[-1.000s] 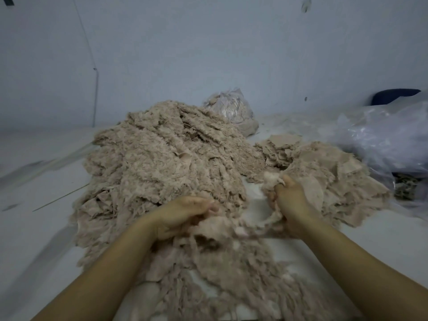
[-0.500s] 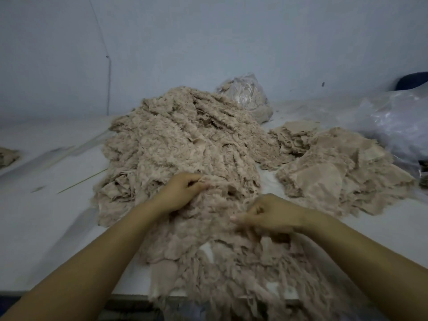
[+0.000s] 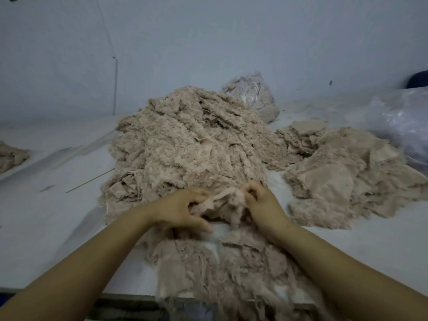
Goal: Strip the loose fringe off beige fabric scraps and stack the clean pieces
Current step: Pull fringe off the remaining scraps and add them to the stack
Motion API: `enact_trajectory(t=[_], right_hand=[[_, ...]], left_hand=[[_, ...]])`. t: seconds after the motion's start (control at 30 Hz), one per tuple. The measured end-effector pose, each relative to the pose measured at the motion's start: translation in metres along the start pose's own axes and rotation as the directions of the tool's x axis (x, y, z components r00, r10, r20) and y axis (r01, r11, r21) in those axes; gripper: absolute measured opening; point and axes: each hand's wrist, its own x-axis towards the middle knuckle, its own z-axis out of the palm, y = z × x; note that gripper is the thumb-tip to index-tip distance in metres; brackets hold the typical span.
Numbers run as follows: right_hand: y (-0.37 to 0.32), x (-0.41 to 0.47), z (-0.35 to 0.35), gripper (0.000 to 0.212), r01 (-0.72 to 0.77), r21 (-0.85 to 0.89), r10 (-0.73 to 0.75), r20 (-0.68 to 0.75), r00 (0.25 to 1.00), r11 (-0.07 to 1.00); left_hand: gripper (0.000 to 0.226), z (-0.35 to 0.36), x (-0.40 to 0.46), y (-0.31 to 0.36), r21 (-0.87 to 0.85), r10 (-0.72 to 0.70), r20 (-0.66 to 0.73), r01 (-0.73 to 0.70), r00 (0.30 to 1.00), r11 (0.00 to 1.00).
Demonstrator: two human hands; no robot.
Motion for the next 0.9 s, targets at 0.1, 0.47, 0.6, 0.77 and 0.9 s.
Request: enact_trajectory(t=[0.1, 0.47, 0.6, 0.77, 0.9], right_hand=[[0.007, 0.004, -0.006, 0.024, -0.152, 0.143, 0.162, -0.06, 0.985, 0.978], [-0.019, 0.0, -0.003, 0.017, 0.1, -0.299, -0.094, 0.034, 0.995, 0.949], [-0.017, -0.006, -0.015, 0.038, 0.132, -0.202, -0.136, -0.003, 0.991, 0.97], [-0.024, -0.002, -0.015, 0.019, 0.043, 0.015, -0.043, -0.005, 0.999, 0.999], [-0.023, 0.0, -0.016, 0.027, 0.03, 0.045, -0.028, -0.045, 0.999, 0.999]], left_hand=[[0.021, 0.007, 0.005, 0.003, -0.056, 0.026, -0.128, -0.033, 0.991, 0.998], [0.041, 0.009, 0.039, 0.038, -0.138, -0.003, -0.383, -0.054, 0.924, 0.989], [0.038, 0.003, 0.052, 0.021, -0.249, -0.271, -0.589, 0.149, 0.761, 0.957], [0.039, 0.016, 0.06, 0.046, -0.158, -0.1, -0.543, 0.015, 0.834, 0.987], [0.035, 0.016, 0.07, 0.047, -0.144, -0.105, -0.59, 0.024, 0.801, 0.989]])
